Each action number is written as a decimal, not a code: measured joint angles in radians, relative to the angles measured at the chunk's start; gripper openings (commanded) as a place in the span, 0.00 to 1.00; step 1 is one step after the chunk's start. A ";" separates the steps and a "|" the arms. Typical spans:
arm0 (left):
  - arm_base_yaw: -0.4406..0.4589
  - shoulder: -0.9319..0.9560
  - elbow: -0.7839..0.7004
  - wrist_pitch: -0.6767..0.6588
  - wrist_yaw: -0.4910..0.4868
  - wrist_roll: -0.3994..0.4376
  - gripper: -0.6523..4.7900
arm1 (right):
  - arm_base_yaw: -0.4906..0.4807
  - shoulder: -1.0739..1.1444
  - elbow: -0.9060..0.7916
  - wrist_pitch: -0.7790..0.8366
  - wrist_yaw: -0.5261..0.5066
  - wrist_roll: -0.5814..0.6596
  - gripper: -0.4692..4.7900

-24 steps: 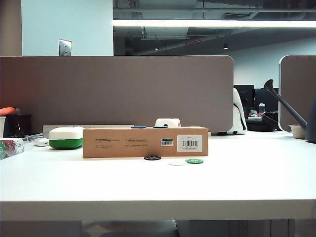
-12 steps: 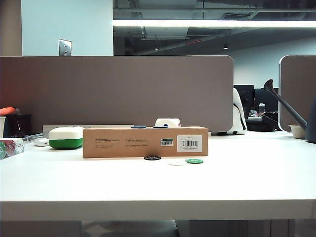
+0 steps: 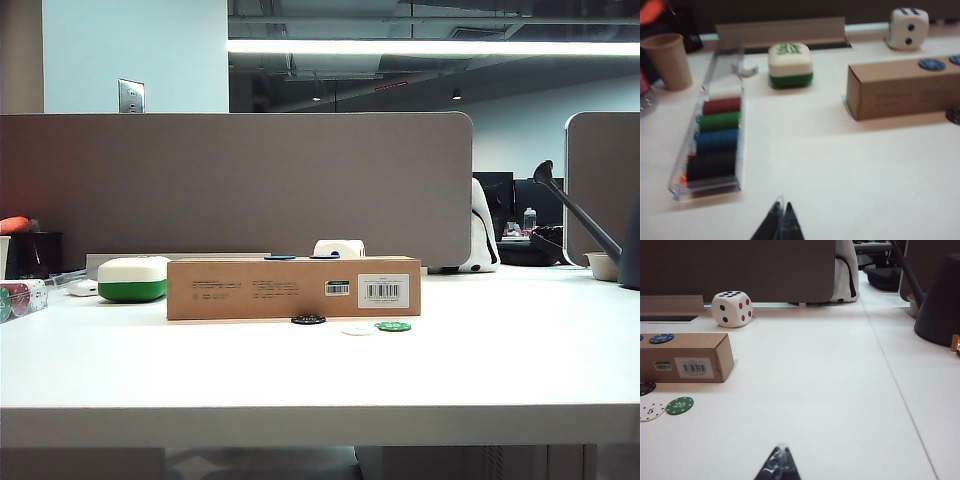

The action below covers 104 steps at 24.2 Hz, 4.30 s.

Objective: Push the chip, whose value equals the sum of all the chip values on the rectangular box, forward next to the box.

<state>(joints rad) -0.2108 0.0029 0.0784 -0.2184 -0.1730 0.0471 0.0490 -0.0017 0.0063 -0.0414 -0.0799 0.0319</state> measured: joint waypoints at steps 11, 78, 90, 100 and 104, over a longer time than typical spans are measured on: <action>0.166 0.000 0.000 0.110 0.027 -0.063 0.11 | 0.000 0.000 0.000 0.000 0.000 0.000 0.09; 0.200 0.000 0.000 0.154 0.121 0.019 0.11 | 0.000 0.000 0.000 0.000 0.000 0.000 0.09; 0.200 0.000 -0.001 0.142 0.121 0.056 0.11 | 0.000 0.000 0.000 0.000 0.000 0.000 0.09; 0.200 -0.002 -0.076 0.180 0.121 0.100 0.11 | 0.000 0.000 0.000 0.000 0.000 0.000 0.09; 0.200 -0.001 -0.075 0.193 0.123 0.117 0.11 | 0.000 0.000 0.000 0.000 0.000 0.000 0.09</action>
<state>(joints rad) -0.0113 0.0017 0.0032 -0.0250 -0.0502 0.1638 0.0486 -0.0017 0.0063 -0.0418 -0.0799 0.0319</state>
